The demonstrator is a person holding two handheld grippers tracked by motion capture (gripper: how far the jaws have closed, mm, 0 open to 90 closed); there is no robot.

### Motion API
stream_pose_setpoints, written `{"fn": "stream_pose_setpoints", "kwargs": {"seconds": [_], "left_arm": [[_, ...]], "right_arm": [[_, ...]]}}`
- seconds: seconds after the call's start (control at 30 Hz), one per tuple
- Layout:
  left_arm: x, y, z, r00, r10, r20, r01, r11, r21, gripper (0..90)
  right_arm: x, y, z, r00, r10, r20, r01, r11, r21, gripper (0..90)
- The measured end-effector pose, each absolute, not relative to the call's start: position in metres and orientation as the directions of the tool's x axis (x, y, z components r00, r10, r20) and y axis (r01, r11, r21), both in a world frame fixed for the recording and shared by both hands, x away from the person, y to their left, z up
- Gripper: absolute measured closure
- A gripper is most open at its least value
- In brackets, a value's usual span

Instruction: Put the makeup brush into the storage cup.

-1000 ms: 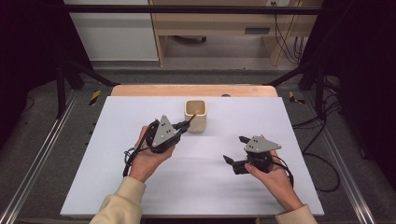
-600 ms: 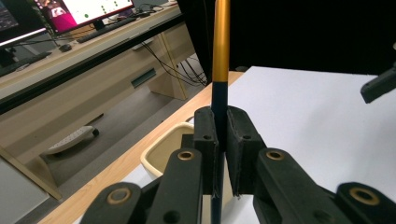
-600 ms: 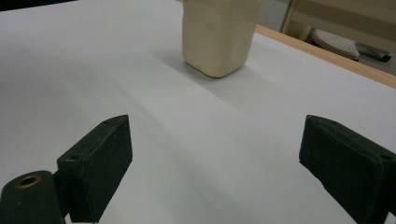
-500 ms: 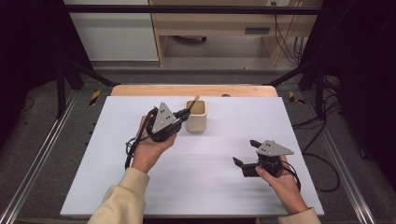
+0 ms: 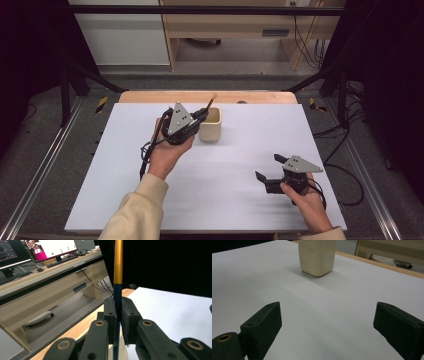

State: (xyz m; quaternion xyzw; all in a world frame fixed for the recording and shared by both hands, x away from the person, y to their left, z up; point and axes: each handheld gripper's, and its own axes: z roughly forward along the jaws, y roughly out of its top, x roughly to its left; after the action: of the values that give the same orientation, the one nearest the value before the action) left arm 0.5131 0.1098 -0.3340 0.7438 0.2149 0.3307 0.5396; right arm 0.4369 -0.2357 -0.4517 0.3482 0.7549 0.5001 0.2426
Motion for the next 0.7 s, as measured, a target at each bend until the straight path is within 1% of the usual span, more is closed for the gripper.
{"fn": "stream_pose_setpoints", "kwargs": {"seconds": [0.27,0.7], "left_arm": [[0.520,0.111,-0.331,0.682,0.698,0.218,-0.032,-0.269,0.963,82.9],[0.526,0.112,-0.332,0.671,0.710,0.215,-0.033,-0.261,0.965,82.9]], "right_arm": [[0.438,-0.237,-0.451,-0.628,0.778,-0.011,0.279,0.239,0.930,7.9],[0.437,-0.238,-0.452,-0.627,0.779,-0.011,0.282,0.239,0.929,7.7]]}}
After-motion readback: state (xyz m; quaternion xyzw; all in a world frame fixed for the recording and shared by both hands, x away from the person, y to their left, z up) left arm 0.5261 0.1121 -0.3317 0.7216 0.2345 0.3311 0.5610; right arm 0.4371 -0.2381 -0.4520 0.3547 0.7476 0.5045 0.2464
